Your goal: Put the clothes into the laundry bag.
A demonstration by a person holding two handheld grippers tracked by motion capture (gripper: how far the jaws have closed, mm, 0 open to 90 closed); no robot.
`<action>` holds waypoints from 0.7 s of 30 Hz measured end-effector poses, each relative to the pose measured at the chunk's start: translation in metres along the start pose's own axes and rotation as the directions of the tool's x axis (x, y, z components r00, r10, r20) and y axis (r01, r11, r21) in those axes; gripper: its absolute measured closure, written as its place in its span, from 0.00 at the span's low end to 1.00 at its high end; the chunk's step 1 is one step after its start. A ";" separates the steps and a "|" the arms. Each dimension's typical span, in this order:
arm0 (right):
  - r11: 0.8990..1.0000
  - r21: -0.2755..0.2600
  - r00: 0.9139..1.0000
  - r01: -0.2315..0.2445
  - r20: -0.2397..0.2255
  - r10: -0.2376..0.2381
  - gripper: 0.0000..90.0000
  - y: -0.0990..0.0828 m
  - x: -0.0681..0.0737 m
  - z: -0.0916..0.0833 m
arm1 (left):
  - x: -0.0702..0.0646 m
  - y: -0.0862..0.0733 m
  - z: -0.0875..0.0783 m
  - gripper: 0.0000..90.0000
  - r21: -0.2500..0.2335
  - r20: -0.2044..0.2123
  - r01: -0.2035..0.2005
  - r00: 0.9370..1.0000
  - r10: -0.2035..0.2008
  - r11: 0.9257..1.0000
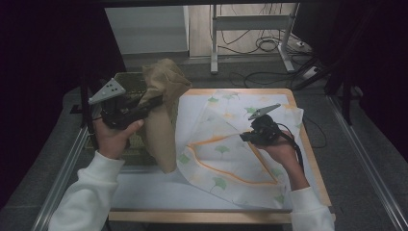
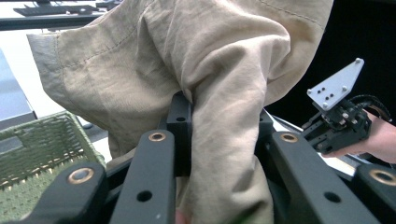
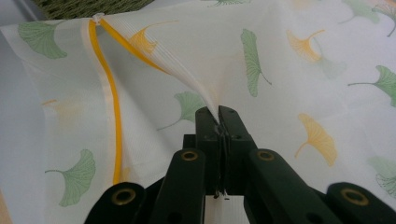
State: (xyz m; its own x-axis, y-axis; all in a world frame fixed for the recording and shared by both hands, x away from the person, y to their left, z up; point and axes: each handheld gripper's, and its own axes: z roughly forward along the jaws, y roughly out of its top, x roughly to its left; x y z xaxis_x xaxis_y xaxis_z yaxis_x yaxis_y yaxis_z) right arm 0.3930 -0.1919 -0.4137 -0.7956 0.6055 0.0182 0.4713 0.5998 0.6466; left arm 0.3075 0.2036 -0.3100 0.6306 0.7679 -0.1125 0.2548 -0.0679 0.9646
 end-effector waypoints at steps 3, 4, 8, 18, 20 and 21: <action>1.000 0.002 1.000 -0.001 0.000 0.001 0.96 0.000 0.000 0.000 | -0.002 -0.002 0.001 0.79 -0.001 0.011 0.008 1.000 -0.008 1.000; 1.000 0.002 1.000 -0.001 0.000 0.001 0.96 0.000 0.000 0.000 | -0.003 -0.003 0.001 0.79 0.000 0.016 0.008 1.000 -0.008 1.000; 1.000 0.002 1.000 -0.002 0.001 0.002 0.96 0.000 0.000 0.000 | -0.007 -0.005 0.003 0.79 0.005 0.033 0.007 0.999 -0.007 1.000; 1.000 0.001 1.000 -0.001 0.002 0.001 0.96 0.000 0.000 0.000 | -0.019 -0.010 0.007 0.79 0.011 0.066 -0.007 0.998 0.006 1.000; 1.000 0.000 1.000 -0.002 0.002 0.002 0.96 0.000 0.000 0.000 | -0.021 -0.010 0.008 0.79 0.014 0.072 -0.014 0.997 0.013 1.000; 1.000 0.000 1.000 -0.003 0.002 0.003 0.96 0.000 0.000 0.000 | -0.022 -0.011 0.009 0.79 0.015 0.077 -0.015 0.997 0.014 1.000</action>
State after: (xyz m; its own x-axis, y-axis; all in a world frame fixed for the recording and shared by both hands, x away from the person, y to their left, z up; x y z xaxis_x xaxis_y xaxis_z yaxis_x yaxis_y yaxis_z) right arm 0.3930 -0.1924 -0.4135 -0.7936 0.6082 0.0183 0.4735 0.5984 0.6463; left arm 0.2971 0.1818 -0.3198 0.6883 0.7158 -0.1173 0.2564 -0.0889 0.9625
